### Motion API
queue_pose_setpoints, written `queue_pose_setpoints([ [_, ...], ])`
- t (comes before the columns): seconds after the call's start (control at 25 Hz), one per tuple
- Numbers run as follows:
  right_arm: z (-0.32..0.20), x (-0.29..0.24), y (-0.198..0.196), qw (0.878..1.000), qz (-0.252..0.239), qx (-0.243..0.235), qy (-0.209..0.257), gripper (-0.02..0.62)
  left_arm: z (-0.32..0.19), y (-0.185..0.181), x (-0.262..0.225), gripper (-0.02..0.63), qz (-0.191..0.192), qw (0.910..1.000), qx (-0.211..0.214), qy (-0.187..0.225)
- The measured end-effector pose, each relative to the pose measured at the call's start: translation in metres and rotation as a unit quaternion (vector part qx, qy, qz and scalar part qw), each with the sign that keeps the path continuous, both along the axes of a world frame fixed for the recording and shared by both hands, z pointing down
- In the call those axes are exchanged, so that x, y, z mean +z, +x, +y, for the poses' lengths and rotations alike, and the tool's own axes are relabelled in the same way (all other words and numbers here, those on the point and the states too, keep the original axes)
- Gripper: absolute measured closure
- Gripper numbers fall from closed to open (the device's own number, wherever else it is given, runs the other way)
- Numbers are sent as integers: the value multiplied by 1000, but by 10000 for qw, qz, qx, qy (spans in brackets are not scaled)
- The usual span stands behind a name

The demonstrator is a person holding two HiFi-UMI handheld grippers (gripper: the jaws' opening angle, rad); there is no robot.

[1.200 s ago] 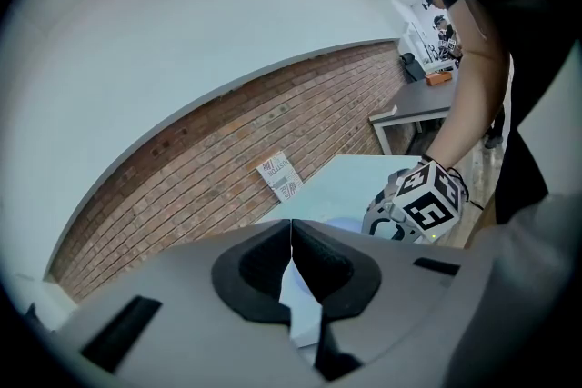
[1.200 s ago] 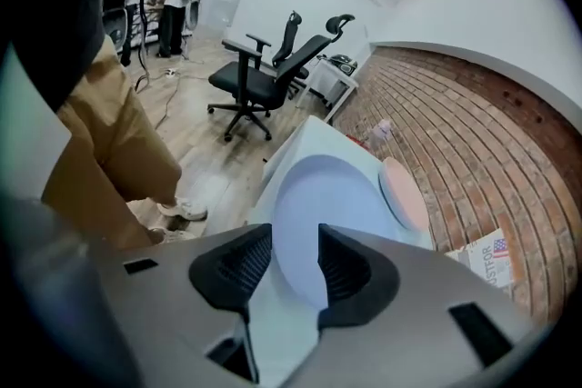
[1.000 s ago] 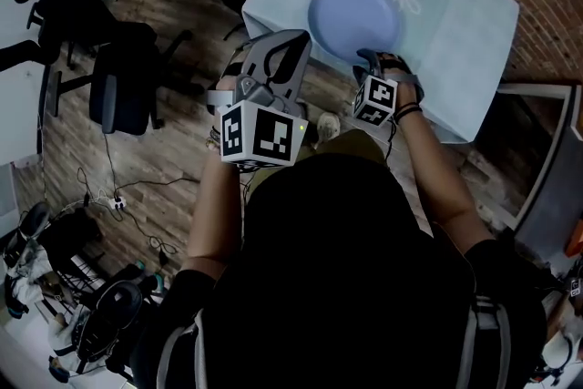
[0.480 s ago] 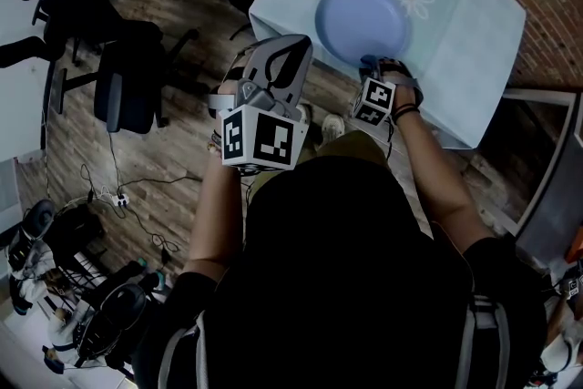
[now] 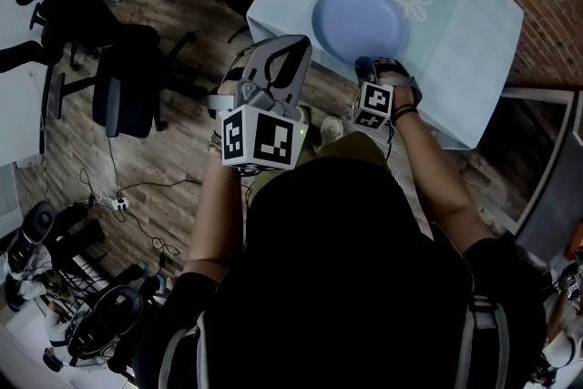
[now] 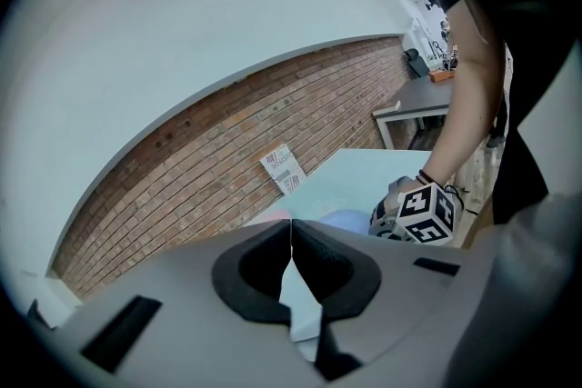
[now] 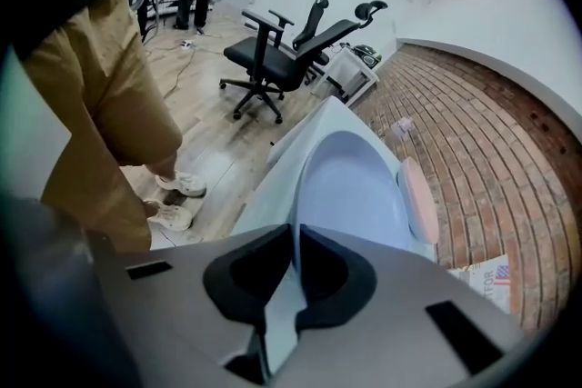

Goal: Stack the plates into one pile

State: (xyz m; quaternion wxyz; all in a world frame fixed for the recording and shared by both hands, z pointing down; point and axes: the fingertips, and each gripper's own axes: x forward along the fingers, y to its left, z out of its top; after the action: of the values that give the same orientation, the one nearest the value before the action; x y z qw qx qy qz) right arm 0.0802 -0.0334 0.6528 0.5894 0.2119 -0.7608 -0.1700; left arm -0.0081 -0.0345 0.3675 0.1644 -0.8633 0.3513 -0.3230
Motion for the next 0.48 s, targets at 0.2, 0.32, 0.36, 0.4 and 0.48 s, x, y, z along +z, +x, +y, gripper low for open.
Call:
queue_pose_setpoints([
  [0.2,-4,-18,-5,9999,-33,-42,160,551,-1,-4,0,583,16,10000,-4,4],
  [0.32,-4,-28,-2,9998,-23,-26,184,551,-2,-5,-1,583,28,10000,-19,11],
  [0.36,-3,-32,-1,9998,-18,-16,209,551,-2,-5,-2,583,32,10000,-5,25],
  [0.4,-2,-37,-1,9997,-7,-24,253,551,-2,-5,-3,583,37,10000,9,42],
  [0.48,1,-50,-1,9993,18,-103,372,551,-1,-6,-5,583,31,10000,40,78],
])
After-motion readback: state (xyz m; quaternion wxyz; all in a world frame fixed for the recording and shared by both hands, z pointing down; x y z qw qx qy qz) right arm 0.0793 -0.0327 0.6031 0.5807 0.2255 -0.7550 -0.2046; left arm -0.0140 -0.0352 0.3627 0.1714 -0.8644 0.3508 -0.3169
